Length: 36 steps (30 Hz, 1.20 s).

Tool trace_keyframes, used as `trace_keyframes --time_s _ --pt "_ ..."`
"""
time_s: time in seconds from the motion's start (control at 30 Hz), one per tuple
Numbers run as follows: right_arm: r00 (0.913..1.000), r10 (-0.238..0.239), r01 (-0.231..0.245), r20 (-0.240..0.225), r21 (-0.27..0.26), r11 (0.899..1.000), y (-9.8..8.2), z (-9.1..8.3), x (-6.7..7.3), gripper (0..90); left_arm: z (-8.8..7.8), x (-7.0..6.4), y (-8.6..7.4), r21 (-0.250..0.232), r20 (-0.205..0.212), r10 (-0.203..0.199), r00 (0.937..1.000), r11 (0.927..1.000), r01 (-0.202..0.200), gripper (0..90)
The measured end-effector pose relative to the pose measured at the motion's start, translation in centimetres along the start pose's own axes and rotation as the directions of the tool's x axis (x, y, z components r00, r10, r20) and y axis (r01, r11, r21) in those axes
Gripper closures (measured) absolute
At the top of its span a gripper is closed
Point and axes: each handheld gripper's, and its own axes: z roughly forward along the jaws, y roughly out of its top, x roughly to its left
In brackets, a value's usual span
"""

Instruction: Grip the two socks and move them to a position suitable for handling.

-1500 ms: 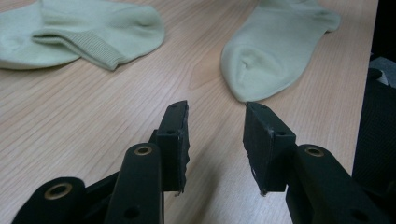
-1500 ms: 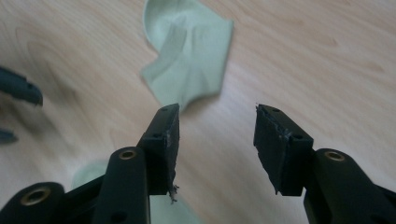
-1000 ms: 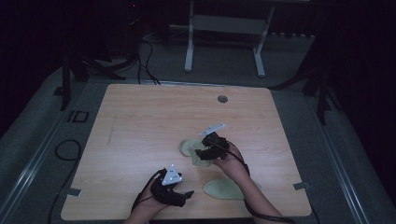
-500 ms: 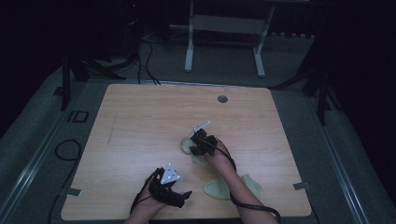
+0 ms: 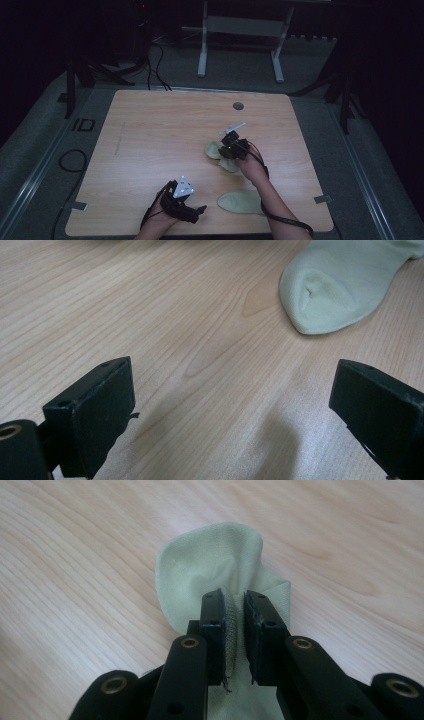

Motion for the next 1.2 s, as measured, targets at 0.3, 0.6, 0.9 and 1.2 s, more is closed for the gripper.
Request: trace_keyframes --time_s 0.3,0.6,0.9,1.2 --pt "0.9983 -0.019 0.019 0.055 -0.003 1.0 -2.7 -4.9 -2.8 79.5 0.4 -0.4 0.2 0.007 0.007 -0.011 0.9999 0.9999 0.011 4.3" --pt "0.999 -0.008 0.006 0.044 0.032 0.999 -6.6 -6.0 -4.5 79.3 1.2 -0.7 1.0 0.027 0.01 -0.001 1.0 0.9996 0.0 5.1" --pt "0.9998 -0.002 0.0 0.019 0.093 0.996 -7.3 -1.4 -3.7 64.8 2.3 -0.3 2.9 0.049 -0.029 0.024 0.9993 0.9985 -0.022 5.6" --pt "0.9993 0.03 -0.028 -0.021 0.079 0.997 -7.5 -1.8 -4.0 50.7 2.9 0.7 5.9 0.043 -0.064 0.059 0.9963 0.9975 -0.056 25.9"
